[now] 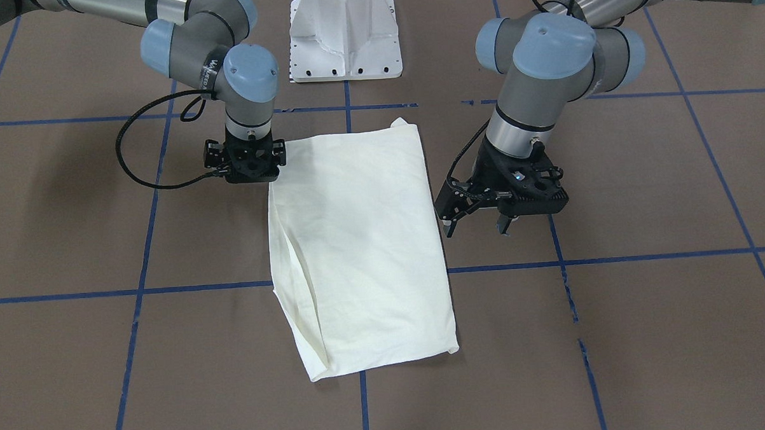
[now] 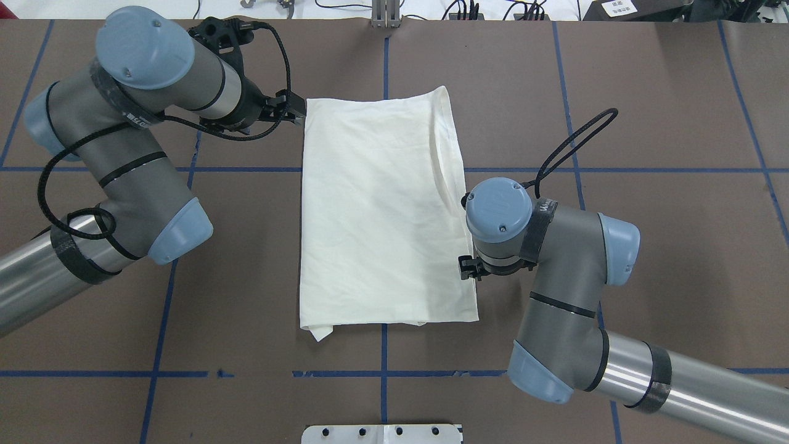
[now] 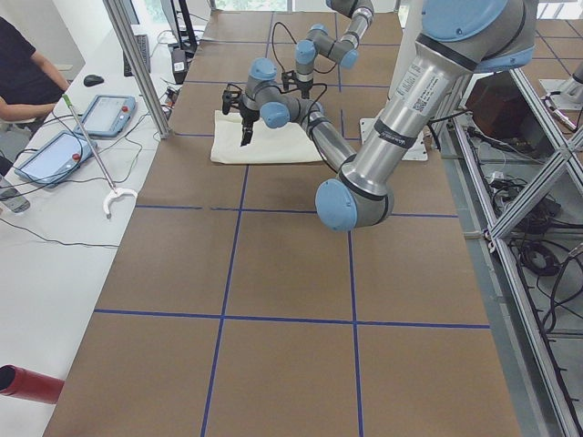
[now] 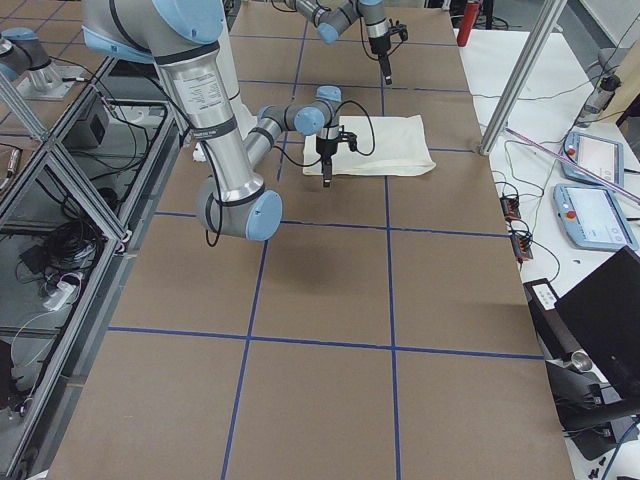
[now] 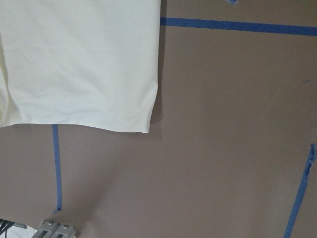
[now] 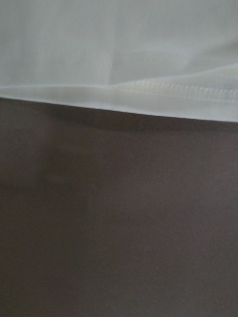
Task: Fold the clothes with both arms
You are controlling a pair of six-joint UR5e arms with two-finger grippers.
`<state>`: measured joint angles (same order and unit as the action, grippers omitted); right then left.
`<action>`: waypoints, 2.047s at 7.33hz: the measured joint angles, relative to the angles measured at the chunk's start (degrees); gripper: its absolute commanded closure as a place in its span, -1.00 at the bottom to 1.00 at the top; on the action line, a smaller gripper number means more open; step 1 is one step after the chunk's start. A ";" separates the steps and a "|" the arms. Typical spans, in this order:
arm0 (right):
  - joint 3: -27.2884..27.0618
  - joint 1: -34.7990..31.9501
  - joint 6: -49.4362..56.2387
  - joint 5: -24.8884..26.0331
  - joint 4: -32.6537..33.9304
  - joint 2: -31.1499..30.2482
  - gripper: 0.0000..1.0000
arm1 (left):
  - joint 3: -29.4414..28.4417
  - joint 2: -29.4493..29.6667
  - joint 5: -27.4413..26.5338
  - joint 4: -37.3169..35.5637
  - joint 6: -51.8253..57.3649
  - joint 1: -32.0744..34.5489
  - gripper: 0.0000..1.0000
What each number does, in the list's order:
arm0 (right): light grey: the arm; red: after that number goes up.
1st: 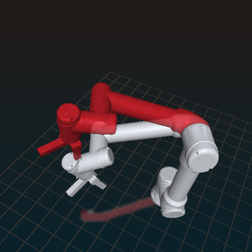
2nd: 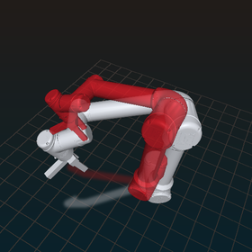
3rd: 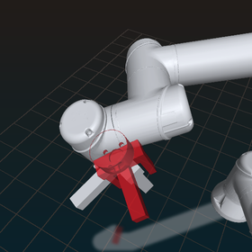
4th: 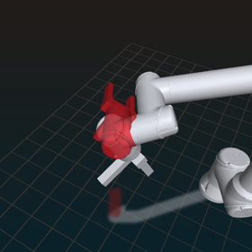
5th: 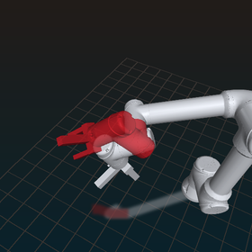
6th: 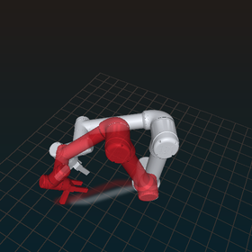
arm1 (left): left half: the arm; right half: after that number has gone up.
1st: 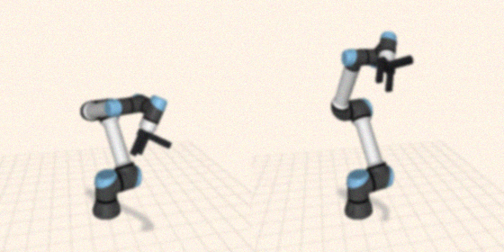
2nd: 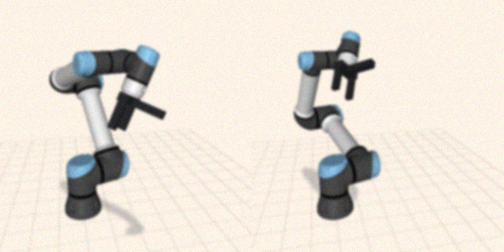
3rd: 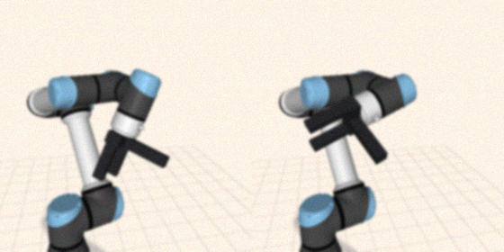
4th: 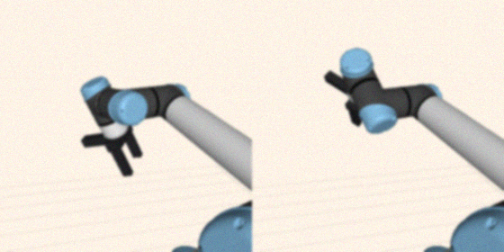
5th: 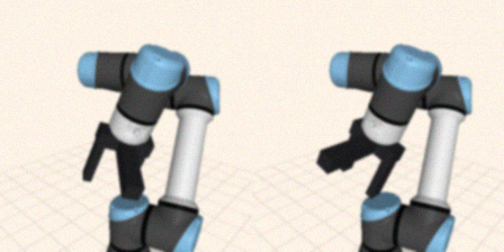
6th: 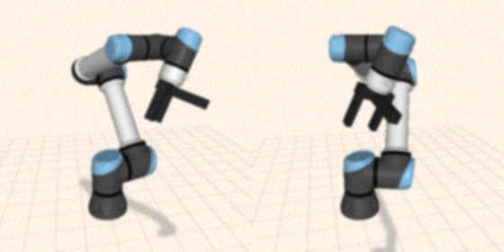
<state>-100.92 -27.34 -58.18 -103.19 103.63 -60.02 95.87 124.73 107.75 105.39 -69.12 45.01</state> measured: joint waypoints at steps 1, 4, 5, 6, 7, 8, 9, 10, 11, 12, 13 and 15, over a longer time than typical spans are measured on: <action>0.44 -1.36 1.14 -0.43 -0.17 1.70 -1.00 | 0.27 0.04 0.00 -0.08 0.02 -0.01 -1.00; 10.68 -5.07 3.88 -0.74 -1.79 11.33 -1.00 | 0.86 -0.01 0.07 -0.20 0.46 0.00 -1.00; 13.48 -6.29 4.50 -1.02 -3.84 13.00 -1.00 | 0.88 -0.08 0.16 -0.18 0.53 0.01 -1.00; 14.58 -7.16 4.78 -2.26 -5.94 13.50 -1.00 | 0.95 -0.46 1.46 -0.11 -0.06 -0.11 -1.00; 13.65 -7.62 4.64 -4.55 -7.96 12.77 -1.00 | 1.44 -1.88 4.80 0.26 -3.52 -0.60 -1.00; 10.59 -7.85 4.31 -6.53 -9.61 10.77 -1.00 | 2.94 -4.60 7.78 2.26 -10.90 -2.37 -1.00; 6.33 -8.05 4.10 -8.32 -10.44 8.12 -1.00 | 5.39 -7.67 7.86 5.68 -20.69 -5.93 -1.00; 2.56 -8.24 3.70 -9.79 -10.78 5.90 -1.00 | 7.63 -9.56 4.89 7.82 -30.63 -10.45 -1.00; 0.06 -8.28 2.68 -10.56 -10.99 4.54 -1.00 | 8.92 -10.31 0.19 7.76 -39.57 -15.96 -0.98; -1.14 -8.25 1.54 -10.88 -11.10 3.98 -1.00 | 9.46 -10.17 -4.24 5.39 -46.37 -21.07 -0.98; -1.65 -8.23 0.88 -10.98 -11.15 3.80 -1.00 | 9.85 -9.60 -7.24 1.56 -50.54 -24.59 -0.98; -1.88 -8.18 0.27 -10.99 -11.17 3.78 -1.00 | 11.48 -9.42 -9.38 -4.53 -53.16 -27.17 -0.96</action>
<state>-102.80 -35.52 -57.91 -114.18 92.46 -56.23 107.35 115.31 98.38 100.86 -122.28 17.84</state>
